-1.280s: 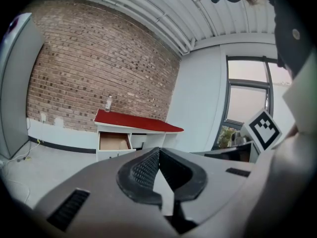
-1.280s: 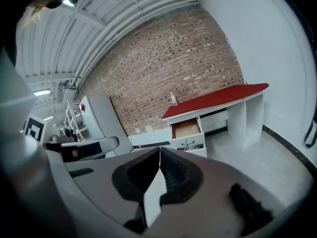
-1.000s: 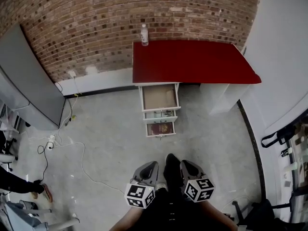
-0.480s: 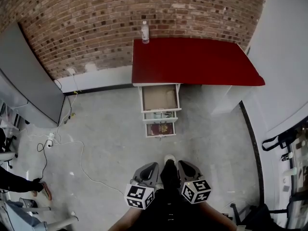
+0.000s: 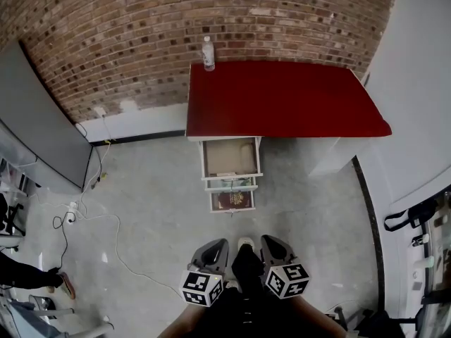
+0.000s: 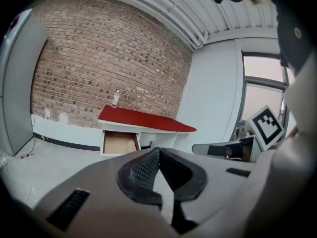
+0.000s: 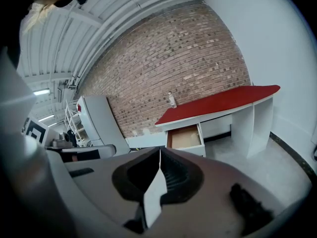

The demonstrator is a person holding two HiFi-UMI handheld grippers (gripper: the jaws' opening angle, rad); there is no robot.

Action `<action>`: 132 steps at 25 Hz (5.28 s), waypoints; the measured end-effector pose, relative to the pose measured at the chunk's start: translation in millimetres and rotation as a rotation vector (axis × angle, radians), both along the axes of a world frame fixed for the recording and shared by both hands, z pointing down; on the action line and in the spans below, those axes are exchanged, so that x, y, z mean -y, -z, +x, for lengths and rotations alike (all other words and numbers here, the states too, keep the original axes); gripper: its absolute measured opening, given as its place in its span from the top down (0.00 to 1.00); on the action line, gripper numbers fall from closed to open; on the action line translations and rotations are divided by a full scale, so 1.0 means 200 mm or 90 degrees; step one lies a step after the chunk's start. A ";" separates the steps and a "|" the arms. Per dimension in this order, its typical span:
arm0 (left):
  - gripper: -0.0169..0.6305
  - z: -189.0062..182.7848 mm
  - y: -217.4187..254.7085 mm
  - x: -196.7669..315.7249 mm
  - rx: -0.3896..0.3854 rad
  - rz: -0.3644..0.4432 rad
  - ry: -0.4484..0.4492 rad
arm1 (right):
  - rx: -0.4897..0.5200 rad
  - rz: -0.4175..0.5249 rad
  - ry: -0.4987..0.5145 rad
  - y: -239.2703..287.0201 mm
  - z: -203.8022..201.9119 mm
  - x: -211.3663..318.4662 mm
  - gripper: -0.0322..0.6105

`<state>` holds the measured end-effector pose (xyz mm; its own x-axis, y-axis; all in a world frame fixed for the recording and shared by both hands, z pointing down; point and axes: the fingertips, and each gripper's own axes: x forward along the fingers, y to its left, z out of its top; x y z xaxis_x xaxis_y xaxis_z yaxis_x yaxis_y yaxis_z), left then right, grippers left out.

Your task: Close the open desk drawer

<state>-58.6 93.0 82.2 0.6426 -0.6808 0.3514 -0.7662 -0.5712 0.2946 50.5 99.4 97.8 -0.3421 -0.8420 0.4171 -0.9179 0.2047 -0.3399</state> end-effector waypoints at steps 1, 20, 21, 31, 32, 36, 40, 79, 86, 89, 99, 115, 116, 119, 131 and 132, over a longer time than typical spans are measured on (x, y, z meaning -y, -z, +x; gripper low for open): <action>0.96 0.02 0.00 0.04 -0.002 -0.001 -0.001 | 0.001 0.000 -0.002 0.00 0.02 0.04 0.93; 0.96 0.29 -0.03 0.72 0.030 -0.028 -0.018 | -0.006 -0.010 0.001 -0.05 0.23 0.74 0.93; 0.96 0.30 -0.04 0.74 0.033 -0.030 -0.018 | -0.002 -0.008 0.010 -0.04 0.22 0.77 0.93; 0.96 0.47 -0.02 1.01 0.037 -0.022 -0.049 | -0.024 0.044 0.082 0.06 0.25 1.02 0.93; 0.96 0.49 -0.02 1.03 0.033 -0.019 -0.050 | -0.027 0.044 0.084 0.05 0.26 1.03 0.93; 0.96 0.51 -0.07 1.10 0.024 -0.013 -0.046 | -0.030 0.042 0.093 0.01 0.27 1.09 0.93; 0.96 0.51 -0.17 1.12 0.021 -0.019 -0.042 | -0.039 0.050 0.110 -0.05 0.26 1.13 0.93; 0.96 0.23 -1.81 1.19 0.025 0.068 -0.020 | -0.072 0.139 0.036 -1.63 0.21 1.20 0.93; 0.96 0.20 -2.00 1.25 0.021 0.086 -0.007 | -0.057 0.170 0.008 -1.77 0.24 1.25 0.93; 0.96 0.19 -2.03 1.28 0.015 0.076 -0.005 | -0.062 0.179 -0.014 -1.78 0.26 1.27 0.93; 0.96 0.12 -1.89 1.40 0.011 0.129 0.040 | -0.067 0.206 -0.049 -1.71 0.27 1.35 0.93; 0.96 0.07 -1.78 1.57 0.007 0.163 0.070 | -0.041 0.218 -0.089 -1.65 0.26 1.51 0.93; 0.96 0.07 -1.78 1.58 0.004 0.165 0.071 | -0.042 0.220 -0.089 -1.65 0.26 1.52 0.93; 0.96 0.07 -1.75 1.60 -0.002 0.174 0.079 | -0.038 0.230 -0.086 -1.63 0.25 1.56 0.93; 0.96 0.07 -1.63 1.67 -0.033 0.206 0.100 | -0.038 0.280 -0.094 -1.48 0.25 1.64 0.93; 0.96 0.07 -1.61 1.69 -0.042 0.207 0.101 | -0.040 0.284 -0.094 -1.46 0.25 1.66 0.93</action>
<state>-44.4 -244.4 403.6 0.5346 -0.8428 0.0624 -0.8379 -0.5190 0.1688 101.2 -232.2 389.5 -0.1909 -0.9814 0.0192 -0.9642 0.1838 -0.1911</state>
